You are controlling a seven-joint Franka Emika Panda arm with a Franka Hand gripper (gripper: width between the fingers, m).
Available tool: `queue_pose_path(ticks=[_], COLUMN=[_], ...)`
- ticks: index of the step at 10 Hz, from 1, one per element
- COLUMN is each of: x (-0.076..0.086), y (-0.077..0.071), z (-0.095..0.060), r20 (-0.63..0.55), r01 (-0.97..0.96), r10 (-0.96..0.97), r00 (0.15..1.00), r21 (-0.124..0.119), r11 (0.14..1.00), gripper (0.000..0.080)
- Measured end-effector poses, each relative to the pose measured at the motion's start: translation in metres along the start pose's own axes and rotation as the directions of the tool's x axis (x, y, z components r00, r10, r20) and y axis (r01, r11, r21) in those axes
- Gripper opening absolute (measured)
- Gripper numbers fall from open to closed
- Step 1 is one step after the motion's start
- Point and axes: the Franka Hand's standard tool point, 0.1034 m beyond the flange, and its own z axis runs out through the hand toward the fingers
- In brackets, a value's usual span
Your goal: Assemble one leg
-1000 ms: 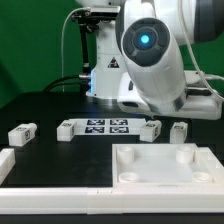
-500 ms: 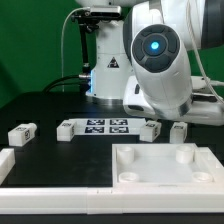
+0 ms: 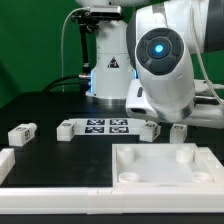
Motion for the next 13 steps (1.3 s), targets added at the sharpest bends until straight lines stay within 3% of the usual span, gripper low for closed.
queue_pose_path(ticks=[3, 7, 8, 9, 10, 11, 13], x=[0.005, 0.003, 0.002, 0.002, 0.002, 0.002, 0.002], y=[0.007, 0.006, 0.004, 0.004, 0.004, 0.005, 0.005], z=[0.014, 0.018, 0.019, 0.019, 0.018, 0.018, 0.018], r20=[-0.042, -0.033, -0.033, -0.033, -0.032, -0.031, -0.031], r01=[-0.015, -0.016, -0.013, -0.012, -0.011, -0.011, -0.011], r10=[0.015, 0.016, 0.013, 0.012, 0.011, 0.011, 0.011], r00=[0.999, 0.999, 0.999, 0.999, 0.999, 0.999, 0.999], r21=[0.007, 0.001, -0.001, -0.001, -0.001, 0.0, 0.0], r11=[1.0, 1.0, 1.0, 1.0, 1.0, 1.0, 1.0], gripper=[0.0649, 0.0649, 0.0547, 0.0547, 0.0365, 0.0287, 0.0287])
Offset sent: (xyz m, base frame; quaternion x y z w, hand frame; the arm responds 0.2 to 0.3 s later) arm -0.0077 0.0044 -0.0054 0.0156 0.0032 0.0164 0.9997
